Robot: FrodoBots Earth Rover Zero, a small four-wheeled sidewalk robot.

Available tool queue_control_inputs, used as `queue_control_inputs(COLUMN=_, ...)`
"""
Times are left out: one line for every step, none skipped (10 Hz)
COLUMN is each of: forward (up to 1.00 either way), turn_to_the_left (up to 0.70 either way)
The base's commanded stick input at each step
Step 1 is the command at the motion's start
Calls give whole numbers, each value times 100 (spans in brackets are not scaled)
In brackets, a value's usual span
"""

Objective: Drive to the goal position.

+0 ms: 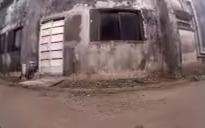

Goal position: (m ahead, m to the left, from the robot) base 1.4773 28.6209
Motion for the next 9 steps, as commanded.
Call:
queue_control_inputs(forward=0, turn_to_the_left=100)
queue_control_inputs(forward=0, turn_to_the_left=100)
queue_control_inputs(forward=0, turn_to_the_left=100)
queue_control_inputs(forward=0, turn_to_the_left=100)
queue_control_inputs(forward=0, turn_to_the_left=100)
queue_control_inputs(forward=0, turn_to_the_left=100)
queue_control_inputs(forward=0, turn_to_the_left=100)
queue_control_inputs(forward=0, turn_to_the_left=100)
queue_control_inputs(forward=0, turn_to_the_left=100)
